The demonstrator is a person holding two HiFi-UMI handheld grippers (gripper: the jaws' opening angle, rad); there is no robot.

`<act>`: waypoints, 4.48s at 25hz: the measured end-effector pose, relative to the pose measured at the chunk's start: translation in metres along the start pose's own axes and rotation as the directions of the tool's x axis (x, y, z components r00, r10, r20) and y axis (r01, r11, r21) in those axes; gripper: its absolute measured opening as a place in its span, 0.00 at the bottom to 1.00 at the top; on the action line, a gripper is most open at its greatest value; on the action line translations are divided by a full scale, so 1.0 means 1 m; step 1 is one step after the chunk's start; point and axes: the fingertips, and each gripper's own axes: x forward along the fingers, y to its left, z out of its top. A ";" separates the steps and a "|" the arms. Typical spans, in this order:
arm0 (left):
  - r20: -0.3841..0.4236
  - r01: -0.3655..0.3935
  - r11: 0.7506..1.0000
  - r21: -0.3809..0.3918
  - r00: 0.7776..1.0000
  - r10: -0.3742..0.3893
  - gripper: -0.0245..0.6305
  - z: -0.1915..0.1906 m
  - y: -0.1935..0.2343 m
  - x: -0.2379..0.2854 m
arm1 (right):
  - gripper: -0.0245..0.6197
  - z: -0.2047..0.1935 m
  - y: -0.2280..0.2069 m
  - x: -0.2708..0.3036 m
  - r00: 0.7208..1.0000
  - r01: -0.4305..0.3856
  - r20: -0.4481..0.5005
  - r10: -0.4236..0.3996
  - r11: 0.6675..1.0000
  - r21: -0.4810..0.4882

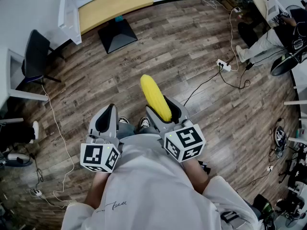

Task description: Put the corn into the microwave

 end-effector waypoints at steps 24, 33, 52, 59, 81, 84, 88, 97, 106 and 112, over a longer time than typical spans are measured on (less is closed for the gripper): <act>-0.007 -0.068 0.996 -0.060 0.998 0.067 0.02 0.013 0.041 0.036 | 0.45 0.031 -0.015 0.060 0.996 -0.085 -0.030 0.086 0.996 0.026; -0.003 -0.046 0.997 -0.065 0.999 0.046 0.02 0.055 0.075 0.094 | 0.45 0.076 -0.034 0.118 0.996 -0.078 -0.032 0.079 0.997 0.028; 0.006 0.011 0.998 -0.055 1.000 -0.011 0.02 0.133 0.187 0.181 | 0.45 0.152 -0.041 0.253 0.998 -0.043 -0.033 0.045 0.997 0.057; 0.041 0.033 0.998 -0.053 0.999 -0.031 0.02 0.158 0.231 0.196 | 0.45 0.178 -0.025 0.299 0.999 -0.040 -0.009 0.040 0.999 0.022; 0.070 0.067 0.996 -0.059 0.996 -0.063 0.02 0.186 0.290 0.223 | 0.45 0.212 -0.015 0.372 1.000 -0.019 0.006 0.019 1.000 0.004; 0.074 0.075 0.996 -0.053 0.995 -0.071 0.02 0.192 0.292 0.233 | 0.45 0.220 -0.023 0.382 1.000 -0.015 0.013 0.015 1.000 0.010; 0.071 0.070 0.996 -0.046 0.995 -0.067 0.02 0.200 0.294 0.250 | 0.45 0.234 -0.034 0.395 0.999 -0.026 0.026 0.025 1.000 0.013; 0.086 0.004 0.998 -0.061 0.996 0.001 0.02 0.223 0.319 0.298 | 0.44 0.252 -0.061 0.449 0.995 -0.099 -0.009 0.099 0.995 0.006; 0.093 -0.061 0.995 -0.078 0.993 0.068 0.02 0.251 0.346 0.350 | 0.44 0.295 -0.090 0.501 0.984 -0.177 -0.020 0.176 0.984 -0.008; 0.089 -0.100 0.992 -0.079 0.990 0.107 0.02 0.267 0.356 0.384 | 0.44 0.319 -0.111 0.530 0.975 -0.219 -0.026 0.219 0.976 -0.010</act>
